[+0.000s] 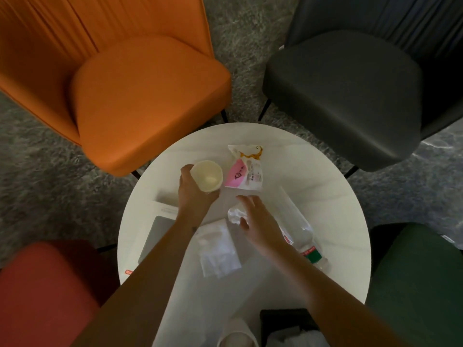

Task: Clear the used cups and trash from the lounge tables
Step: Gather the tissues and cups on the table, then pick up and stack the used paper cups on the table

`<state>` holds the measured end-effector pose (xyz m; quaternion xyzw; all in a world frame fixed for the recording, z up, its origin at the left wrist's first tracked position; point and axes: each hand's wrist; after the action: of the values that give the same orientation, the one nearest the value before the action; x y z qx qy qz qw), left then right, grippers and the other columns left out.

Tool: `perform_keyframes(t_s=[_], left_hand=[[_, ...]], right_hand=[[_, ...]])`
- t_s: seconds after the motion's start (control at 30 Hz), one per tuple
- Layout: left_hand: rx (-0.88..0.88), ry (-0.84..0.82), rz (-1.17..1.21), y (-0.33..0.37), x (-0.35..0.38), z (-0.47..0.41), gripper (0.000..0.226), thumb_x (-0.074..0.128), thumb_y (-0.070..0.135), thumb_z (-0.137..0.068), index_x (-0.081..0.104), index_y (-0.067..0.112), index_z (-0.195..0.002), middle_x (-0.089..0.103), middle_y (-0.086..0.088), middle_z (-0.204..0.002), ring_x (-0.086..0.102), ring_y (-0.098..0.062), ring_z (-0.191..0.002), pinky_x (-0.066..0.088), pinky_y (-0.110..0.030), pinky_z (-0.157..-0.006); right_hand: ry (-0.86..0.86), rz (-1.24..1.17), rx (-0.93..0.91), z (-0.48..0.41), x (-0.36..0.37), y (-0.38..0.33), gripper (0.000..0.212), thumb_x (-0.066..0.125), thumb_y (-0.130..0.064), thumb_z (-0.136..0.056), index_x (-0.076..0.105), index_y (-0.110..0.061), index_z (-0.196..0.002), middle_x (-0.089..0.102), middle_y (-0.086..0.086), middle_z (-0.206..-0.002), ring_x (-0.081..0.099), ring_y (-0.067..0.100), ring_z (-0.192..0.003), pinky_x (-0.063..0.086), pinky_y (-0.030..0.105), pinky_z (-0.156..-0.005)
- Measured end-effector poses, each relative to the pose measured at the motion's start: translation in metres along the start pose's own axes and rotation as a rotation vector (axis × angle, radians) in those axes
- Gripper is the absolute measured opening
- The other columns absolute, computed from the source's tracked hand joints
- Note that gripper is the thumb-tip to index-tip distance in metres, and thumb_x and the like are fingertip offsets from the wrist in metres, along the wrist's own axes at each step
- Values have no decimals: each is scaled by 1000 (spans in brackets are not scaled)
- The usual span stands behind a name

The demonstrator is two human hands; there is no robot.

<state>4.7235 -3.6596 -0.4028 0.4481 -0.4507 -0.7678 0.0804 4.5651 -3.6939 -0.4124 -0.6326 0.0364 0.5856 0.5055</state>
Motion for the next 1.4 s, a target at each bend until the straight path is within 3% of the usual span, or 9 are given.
perform_keyframes(t_s=[0.4, 0.6, 0.7, 0.8, 0.87, 0.97, 1.13, 1.27, 1.4], left_hand=[[76, -5, -40, -15, 3, 7, 105, 85, 33, -59, 21, 18, -141, 36, -8, -139, 38, -25, -126, 38, -43, -97], [216, 169, -111, -3, -31, 34, 76, 59, 53, -75, 35, 15, -136, 41, -8, -140, 37, -23, -127, 26, -34, -100], [269, 188, -37, -1, -44, 51, 62, 50, 46, -82, 42, 9, -131, 46, -10, -133, 38, -17, -121, 29, -29, -97], [286, 169, -36, -9, -47, 63, 54, 52, 37, -82, 46, 6, -126, 50, -13, -128, 42, -23, -118, 36, -33, -97], [295, 136, -48, -18, -48, 72, 51, 54, 32, -82, 48, 5, -125, 51, -14, -126, 44, -25, -116, 36, -31, -94], [310, 103, -64, -35, -50, 88, 45, 56, 26, -82, 51, 3, -120, 54, -16, -120, 48, -27, -111, 36, -30, -92], [331, 65, -92, -61, -57, 121, 37, 59, 16, -82, 53, 1, -115, 57, -17, -113, 52, -31, -106, 36, -31, -89], [276, -50, -69, -78, -60, 143, 38, 60, 16, -86, 50, 7, -121, 54, -12, -121, 48, -26, -116, 37, -33, -98], [219, -98, -43, -85, -62, 160, 39, 58, 20, -87, 48, 10, -123, 52, -8, -124, 47, -23, -116, 39, -34, -99]], right_hand=[[-90, 186, -18, 4, 20, 9, 32, 50, -7, -88, 49, -13, -119, 57, 6, -112, 58, 22, -97, 41, 26, -74], [0, -109, -53, 10, 12, -15, 23, 68, -19, -81, 58, -9, -98, 68, 2, -87, 62, 13, -76, 46, 23, -68], [-232, 26, -233, 19, 30, -26, 23, 72, -27, -75, 68, -10, -91, 68, 3, -104, 58, 19, -98, 44, 36, -89], [-271, 181, -205, 22, 47, -24, 20, 71, -30, -75, 70, -16, -90, 38, -1, -143, 24, 22, -134, 23, 38, -104], [-270, 195, -171, 26, 55, -23, 20, 70, -28, -77, 69, -14, -91, 43, 1, -140, 31, 22, -131, 25, 34, -103], [-204, 156, -135, 36, 64, -25, 18, 70, -18, -78, 65, -8, -92, 63, 6, -102, 53, 24, -99, 37, 24, -82], [-44, 28, 1, 59, 65, -22, 46, 71, -13, -78, 50, -10, -119, 62, 8, -99, 59, 22, -90, 46, 27, -78], [72, 106, -22, 72, 57, -24, 10, 64, -8, -80, 66, -6, -90, 64, 9, -85, 59, 23, -78, 34, 17, -65], [280, -121, 21, 92, 39, -40, 11, 60, 4, -76, 61, -6, -80, 59, 7, -86, 50, 14, -76, 32, 12, -64]])
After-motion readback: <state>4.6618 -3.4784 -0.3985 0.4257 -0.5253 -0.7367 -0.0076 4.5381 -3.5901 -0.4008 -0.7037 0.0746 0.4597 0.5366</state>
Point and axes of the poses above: each hand's wrist, its own z-axis away from the middle knuckle, its own x-axis out of the palm, y = z × x
